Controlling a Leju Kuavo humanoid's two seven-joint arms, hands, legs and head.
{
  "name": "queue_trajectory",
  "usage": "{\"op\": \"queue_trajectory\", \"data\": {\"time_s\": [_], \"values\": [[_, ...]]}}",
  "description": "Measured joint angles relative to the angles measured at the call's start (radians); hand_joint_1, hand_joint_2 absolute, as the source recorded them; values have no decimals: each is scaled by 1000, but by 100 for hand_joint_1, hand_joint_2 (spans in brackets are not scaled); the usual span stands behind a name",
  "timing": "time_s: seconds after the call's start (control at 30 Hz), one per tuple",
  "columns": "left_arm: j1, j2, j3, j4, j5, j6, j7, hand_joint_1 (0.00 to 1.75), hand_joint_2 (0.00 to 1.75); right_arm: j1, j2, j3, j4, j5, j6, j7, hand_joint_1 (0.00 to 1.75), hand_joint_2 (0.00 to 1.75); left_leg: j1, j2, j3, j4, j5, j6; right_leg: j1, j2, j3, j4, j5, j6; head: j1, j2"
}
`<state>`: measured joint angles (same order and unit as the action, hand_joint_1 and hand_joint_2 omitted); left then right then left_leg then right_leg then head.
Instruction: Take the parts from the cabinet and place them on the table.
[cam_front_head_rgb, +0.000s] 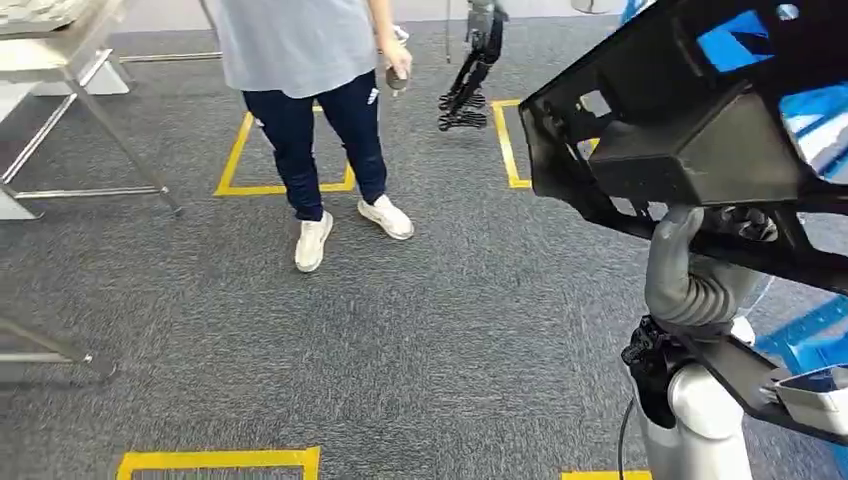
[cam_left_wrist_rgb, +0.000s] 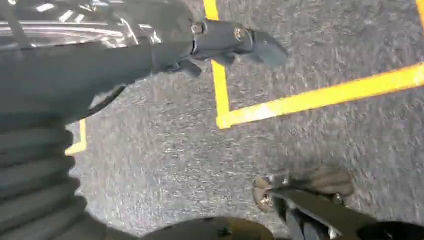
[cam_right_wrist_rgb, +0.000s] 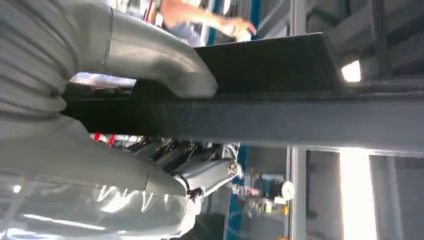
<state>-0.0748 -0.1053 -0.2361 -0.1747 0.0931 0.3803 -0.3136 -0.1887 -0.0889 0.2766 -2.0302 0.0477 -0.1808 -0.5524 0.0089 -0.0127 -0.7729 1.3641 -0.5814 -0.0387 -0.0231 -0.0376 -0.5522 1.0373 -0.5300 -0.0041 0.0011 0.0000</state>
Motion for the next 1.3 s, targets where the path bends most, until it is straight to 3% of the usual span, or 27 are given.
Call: {"op": "queue_trajectory", "data": {"time_s": [0.03,0.1,0.13,0.17,0.23,0.3,0.37,0.4,0.47,0.5,0.53,0.6,0.63,0.67,0.77,0.8,0.87,0.9,0.97,1.0,1.03,1.1,1.13,1.17,1.2,1.23,1.3], "values": [[0,0,0,0,0,0,0,0,175,0,0,0,0,0,0,0,175,175,0,2,24,-37,23,0,0,-13,1,0,-1,0,-1,0],[3,0,0,0,0,0,2,0,175,0,0,0,0,0,0,0,175,175,0,27,116,-208,98,2,0,-33,7,0,-5,3,-2,0],[3,0,0,0,0,0,2,0,175,0,0,0,0,0,0,0,175,175,-2,76,156,-287,118,5,2,-41,11,0,-9,8,-3,0],[0,0,-1,0,0,-2,2,0,175,0,0,-1,0,0,0,0,175,175,-20,102,164,-308,106,4,12,-48,9,6,-13,15,-6,0],[0,-1,-1,-1,0,-3,2,0,175,2,0,-2,-1,0,0,0,175,175,-21,80,156,-308,105,17,12,-68,11,1,-12,18,0,0],[1,0,-1,-1,0,-3,2,0,175,1,0,0,-1,0,0,0,175,175,-24,55,160,-319,110,34,10,-91,27,-4,-16,33,0,0],[0,0,-1,-2,0,-3,3,0,175,2,0,-1,-2,0,0,-1,175,175,-14,33,166,-327,117,49,6,-12,1,50,-60,33,-2,0],[-1,2,0,-2,0,-2,3,0,175,3,-2,-3,-3,0,0,-2,175,175,-13,20,164,-327,119,52,6,11,-35,125,-98,33,8,0],[0,1,-1,-2,0,-2,3,0,175,8,-3,-4,-3,0,-1,-1,175,175,-12,-9,162,-327,120,53,6,23,-116,282,-154,35,19,0],[2,0,-1,-2,0,-3,4,0,175,10,-3,-4,-3,0,-1,0,175,175,-10,-25,162,-326,120,53,6,23,-133,306,-147,35,21,0],[2,0,-1,-2,0,-3,5,0,175,9,-3,-5,-3,0,-1,0,175,175,-8,-39,163,-325,120,52,5,24,-127,283,-118,36,24,0],[2,0,-1,-2,-1,-3,7,0,175,9,-3,-9,-3,0,-2,0,175,175,0,-70,166,-321,120,48,-1,40,-62,130,-21,40,27,0],[2,0,-1,-2,-3,-3,7,0,175,8,-3,-11,-3,0,-2,0,175,175,3,-86,164,-316,118,41,-11,85,-24,38,21,46,31,0],[0,0,-1,-2,-3,-3,8,0,175,9,-5,-12,-3,0,-3,-1,175,175,-2,-97,154,-308,117,31,-16,133,-14,16,5,49,35,0],[4,0,-1,-2,-4,-3,9,0,175,10,-5,-15,-5,0,-3,-1,175,175,6,-133,140,-320,132,10,-9,106,-14,11,3,35,27,0],[6,0,-1,-2,-4,-3,10,0,175,8,-4,-15,-5,0,-3,-1,175,175,7,-146,138,-321,135,4,-15,92,-10,6,7,27,25,0],[4,0,-1,-2,-4,-1,10,0,175,4,-4,-15,-6,-2,-3,-2,175,175,-3,-37,120,-274,100,3,-17,62,-6,1,10,10,6,0],[0,0,-1,-2,-5,-1,10,0,175,4,-4,-16,-6,-3,-3,-3,175,175,-2,-12,92,-206,64,2,-13,48,-6,1,10,8,2,0],[-3,0,-1,-2,-5,-2,10,0,175,4,-4,-17,-6,-3,-3,-3,175,175,0,3,22,-48,0,1,-8,20,-6,1,8,5,-2,0],[-5,0,-1,-3,-5,-2,10,0,175,4,-4,-17,-6,-3,-3,-3,175,175,0,4,5,-8,-6,1,-7,5,-5,1,8,4,-3,0],[-7,0,-1,-3,-5,-3,10,0,175,4,-4,-17,-6,-3,-2,-3,175,175,1,4,15,-23,11,0,-7,-9,-4,1,7,4,-3,0],[-6,0,-1,-3,-5,-3,11,0,175,4,-4,-16,-6,-3,0,-3,175,175,1,19,94,-176,88,1,-7,-29,1,1,3,7,-5,0],[-3,0,-1,-3,-6,-3,12,0,175,4,-4,-16,-6,-3,0,-3,175,175,1,51,143,-270,128,4,-7,-36,6,1,-1,10,-6,0],[-4,0,-1,-3,-6,-3,12,0,175,4,-4,-16,-6,-3,0,-4,175,175,-12,100,161,-301,106,2,-3,-44,8,0,-3,14,-6,0],[-8,-1,-1,-3,-6,-3,12,0,175,3,-5,-18,-7,-3,0,-4,175,175,-16,91,157,-311,112,14,3,-51,6,3,-5,19,-8,0],[-8,-1,-1,-3,-6,-3,13,0,175,3,-5,-19,-7,-3,0,-3,175,175,-18,83,155,-311,111,16,5,-61,9,1,-5,21,-2,0],[-8,0,-1,-3,-6,-3,15,0,175,3,-3,-17,-8,-3,0,-4,175,175,-26,59,155,-317,112,31,2,-83,22,-9,-6,34,-1,0]]}}
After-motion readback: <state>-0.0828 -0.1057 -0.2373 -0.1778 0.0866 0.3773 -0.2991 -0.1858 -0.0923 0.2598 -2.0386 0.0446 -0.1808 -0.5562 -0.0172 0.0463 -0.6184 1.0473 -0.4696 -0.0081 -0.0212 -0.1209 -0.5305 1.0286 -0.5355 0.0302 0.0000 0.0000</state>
